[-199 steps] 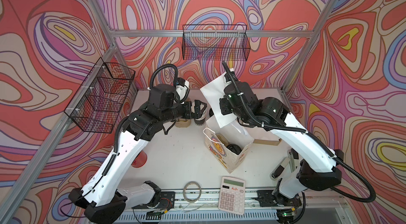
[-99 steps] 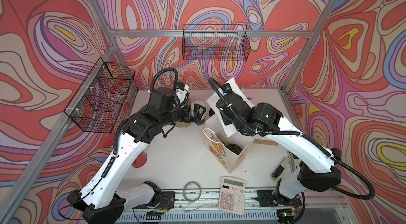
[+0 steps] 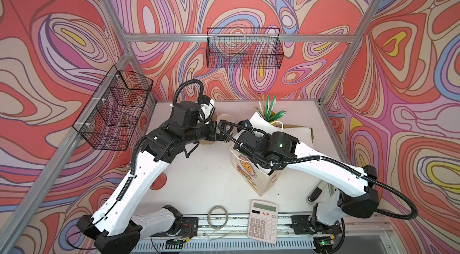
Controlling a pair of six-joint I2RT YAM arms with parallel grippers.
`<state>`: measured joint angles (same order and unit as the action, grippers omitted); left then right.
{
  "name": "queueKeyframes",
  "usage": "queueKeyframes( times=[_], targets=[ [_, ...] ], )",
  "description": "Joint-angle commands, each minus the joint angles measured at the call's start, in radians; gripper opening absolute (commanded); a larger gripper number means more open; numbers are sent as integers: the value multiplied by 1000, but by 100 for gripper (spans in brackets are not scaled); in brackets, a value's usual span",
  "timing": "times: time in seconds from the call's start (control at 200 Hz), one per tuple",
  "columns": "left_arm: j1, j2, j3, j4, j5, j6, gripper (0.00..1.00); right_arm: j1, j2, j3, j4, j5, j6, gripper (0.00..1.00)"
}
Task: Pack a coffee takeout order
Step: Place the napkin in the takeout bag.
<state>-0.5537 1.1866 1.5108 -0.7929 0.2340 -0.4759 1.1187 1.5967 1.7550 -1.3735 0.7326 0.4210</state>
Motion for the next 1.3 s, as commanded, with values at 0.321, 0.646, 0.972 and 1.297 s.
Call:
queueKeyframes(
  times=[0.321,0.646,0.972,1.297],
  targets=[
    [5,-16,-34,4,-8,-19,100,3,-46,57,18,-41,48,33],
    [-1,8,-41,37,30,-38,100,2,-75,81,56,-36,71,51],
    [-83,92,19,92,-22,-28,100,-146,-147,120,270,-104,10,98],
    [-95,205,126,89,-4,-4,100,-630,-177,-18,484,-464,-55,98]
  ],
)
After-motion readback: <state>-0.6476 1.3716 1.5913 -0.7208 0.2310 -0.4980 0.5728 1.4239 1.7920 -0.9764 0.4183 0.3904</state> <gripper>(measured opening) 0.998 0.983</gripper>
